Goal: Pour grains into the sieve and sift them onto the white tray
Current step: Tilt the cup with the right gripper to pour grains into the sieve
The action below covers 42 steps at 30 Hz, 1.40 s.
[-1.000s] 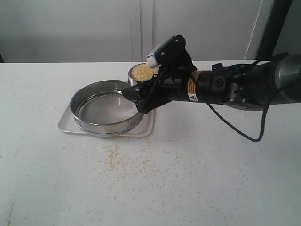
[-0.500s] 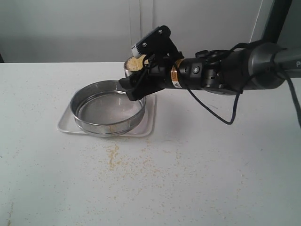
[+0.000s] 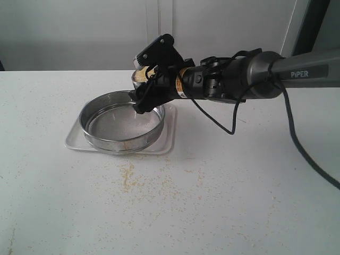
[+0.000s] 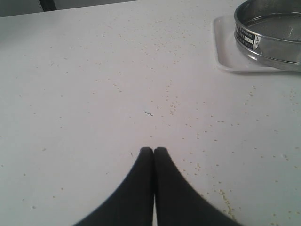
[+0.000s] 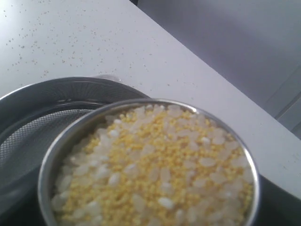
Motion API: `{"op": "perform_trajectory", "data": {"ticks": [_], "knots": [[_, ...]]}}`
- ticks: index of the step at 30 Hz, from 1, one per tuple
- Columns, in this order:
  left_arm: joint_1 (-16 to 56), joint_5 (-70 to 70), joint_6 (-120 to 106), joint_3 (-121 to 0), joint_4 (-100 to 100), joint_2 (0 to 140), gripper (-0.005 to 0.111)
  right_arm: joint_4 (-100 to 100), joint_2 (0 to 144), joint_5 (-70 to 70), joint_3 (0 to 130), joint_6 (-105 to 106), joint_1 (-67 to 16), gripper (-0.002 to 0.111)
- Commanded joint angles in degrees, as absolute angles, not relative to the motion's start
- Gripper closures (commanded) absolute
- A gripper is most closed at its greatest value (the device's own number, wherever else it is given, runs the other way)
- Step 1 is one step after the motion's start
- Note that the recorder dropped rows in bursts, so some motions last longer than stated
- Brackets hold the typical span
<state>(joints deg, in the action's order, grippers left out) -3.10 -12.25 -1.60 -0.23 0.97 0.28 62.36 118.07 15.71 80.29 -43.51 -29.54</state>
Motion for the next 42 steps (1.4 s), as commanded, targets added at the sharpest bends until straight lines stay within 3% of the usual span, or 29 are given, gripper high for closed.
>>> {"op": "perform_trajectory", "data": {"ticks": [1,22,42], "knots": [[-3.26,-12.09,-1.52,0.00,1.44,0.00,0.107,67.18,119.41,16.10,83.21,-43.45,-30.41,0.108],[-3.26,-12.09,-1.52,0.00,1.44,0.00,0.107,81.37,121.54,7.71,89.58,-37.20,-31.49,0.108],[-3.26,-12.09,-1.52,0.00,1.44,0.00,0.107,82.10,126.25,3.58,93.99,-37.31,-32.71,0.108]]}}
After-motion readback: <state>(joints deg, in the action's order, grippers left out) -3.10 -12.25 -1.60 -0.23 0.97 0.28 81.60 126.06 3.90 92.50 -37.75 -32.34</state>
